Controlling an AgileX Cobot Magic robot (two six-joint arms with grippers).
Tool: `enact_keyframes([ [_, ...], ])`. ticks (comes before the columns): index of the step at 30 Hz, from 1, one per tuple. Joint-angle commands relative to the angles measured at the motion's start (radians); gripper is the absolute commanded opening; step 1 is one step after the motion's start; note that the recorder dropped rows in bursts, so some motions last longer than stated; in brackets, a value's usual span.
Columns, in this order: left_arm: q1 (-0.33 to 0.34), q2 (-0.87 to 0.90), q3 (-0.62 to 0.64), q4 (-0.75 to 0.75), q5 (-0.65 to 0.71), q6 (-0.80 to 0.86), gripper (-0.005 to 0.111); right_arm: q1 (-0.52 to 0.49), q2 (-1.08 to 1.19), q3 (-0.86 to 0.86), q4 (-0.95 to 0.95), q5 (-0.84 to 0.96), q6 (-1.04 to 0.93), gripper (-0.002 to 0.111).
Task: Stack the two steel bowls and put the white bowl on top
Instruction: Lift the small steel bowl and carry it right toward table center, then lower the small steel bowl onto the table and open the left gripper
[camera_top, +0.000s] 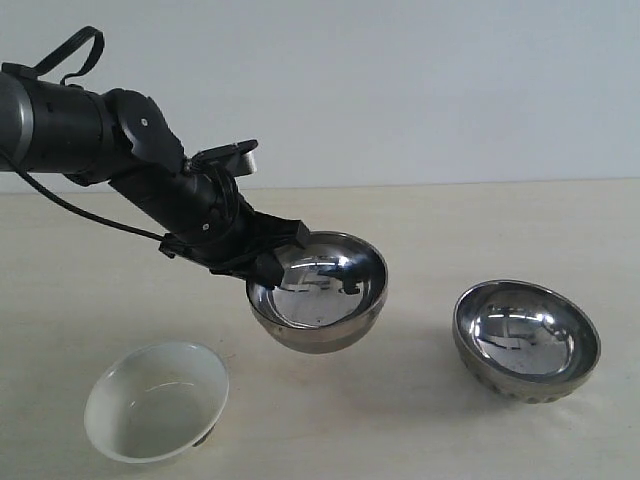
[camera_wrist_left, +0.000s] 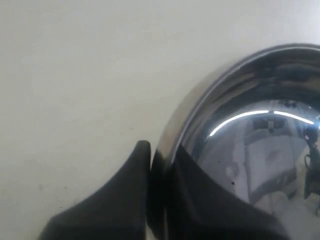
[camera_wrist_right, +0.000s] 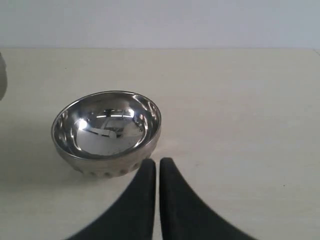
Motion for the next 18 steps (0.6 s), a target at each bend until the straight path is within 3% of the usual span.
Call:
enact_keyframes([
  [1, 0.002, 0.023, -0.005, -0.016, -0.018, 0.011, 0.004, -0.001, -0.004, -0.001, -0.007, -0.004, -0.001, 0.0],
  [18, 0.002, 0.061, 0.001, -0.025, -0.059, 0.015, 0.004, -0.001, -0.004, -0.001, -0.007, -0.004, -0.001, 0.0],
])
